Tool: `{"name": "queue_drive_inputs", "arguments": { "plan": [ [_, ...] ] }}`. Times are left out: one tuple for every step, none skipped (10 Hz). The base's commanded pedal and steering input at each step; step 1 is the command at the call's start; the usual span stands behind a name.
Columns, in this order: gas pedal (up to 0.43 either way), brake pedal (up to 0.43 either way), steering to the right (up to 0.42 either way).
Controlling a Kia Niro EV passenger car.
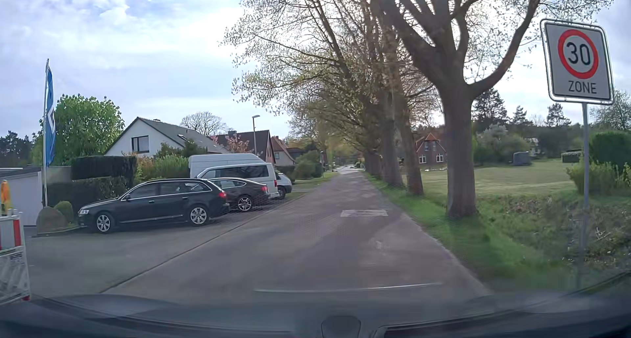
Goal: Follow the waypoints while adhering to traffic rules and regulations
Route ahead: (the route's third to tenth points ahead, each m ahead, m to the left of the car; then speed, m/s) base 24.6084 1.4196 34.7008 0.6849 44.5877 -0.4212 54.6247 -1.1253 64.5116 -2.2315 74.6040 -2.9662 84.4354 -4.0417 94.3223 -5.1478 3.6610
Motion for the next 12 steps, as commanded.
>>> {"name": "queue_drive_inputs", "arguments": {
  "plan": [
    [0.059,0.000,0.057],
    [0.039,0.000,0.057],
    [0.020,0.000,0.057],
    [0.020,0.000,0.057],
    [0.059,0.000,0.057],
    [0.079,0.000,0.056],
    [0.079,0.000,0.054],
    [0.087,0.000,0.053],
    [0.087,0.000,0.051],
    [0.087,0.000,0.050],
    [0.098,0.000,0.048],
    [0.118,0.000,0.047]
  ]
}}
